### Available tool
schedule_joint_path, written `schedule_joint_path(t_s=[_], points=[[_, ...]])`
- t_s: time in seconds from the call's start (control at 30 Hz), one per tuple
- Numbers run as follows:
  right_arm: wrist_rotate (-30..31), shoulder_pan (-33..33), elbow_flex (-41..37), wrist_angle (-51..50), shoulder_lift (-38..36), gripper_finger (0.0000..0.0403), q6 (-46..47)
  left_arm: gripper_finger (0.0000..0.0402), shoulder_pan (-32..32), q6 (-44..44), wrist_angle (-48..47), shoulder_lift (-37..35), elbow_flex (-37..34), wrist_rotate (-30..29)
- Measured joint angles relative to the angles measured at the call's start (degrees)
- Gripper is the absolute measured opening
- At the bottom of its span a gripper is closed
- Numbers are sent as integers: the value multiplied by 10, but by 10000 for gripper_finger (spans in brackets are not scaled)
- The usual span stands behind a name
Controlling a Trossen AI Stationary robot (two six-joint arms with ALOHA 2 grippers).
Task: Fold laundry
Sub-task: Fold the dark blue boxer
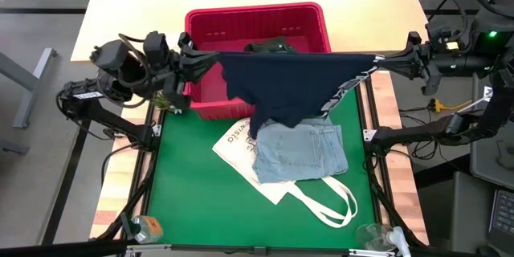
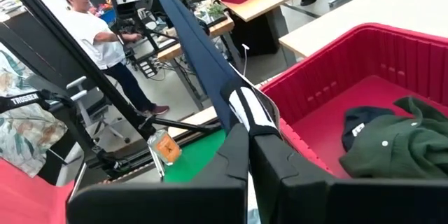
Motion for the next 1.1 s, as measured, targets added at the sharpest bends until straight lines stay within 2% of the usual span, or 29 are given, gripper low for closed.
schedule_joint_path(t_s=[0.2,0.53,0.67,0.93,1.1], points=[[1,0,0,-1,-6,3,1,0,-6,0,3,0,0,-3],[41,0,0,-109,-8,3,-57,0,-5,-3,-87,0,0,-34],[60,0,-23,-105,-16,3,-64,0,-5,-3,-113,0,0,-55],[114,0,-140,-102,-51,3,-83,0,-5,-2,-171,0,0,-105],[125,0,-234,-55,-71,3,-87,0,-5,-3,-209,0,0,-124]])
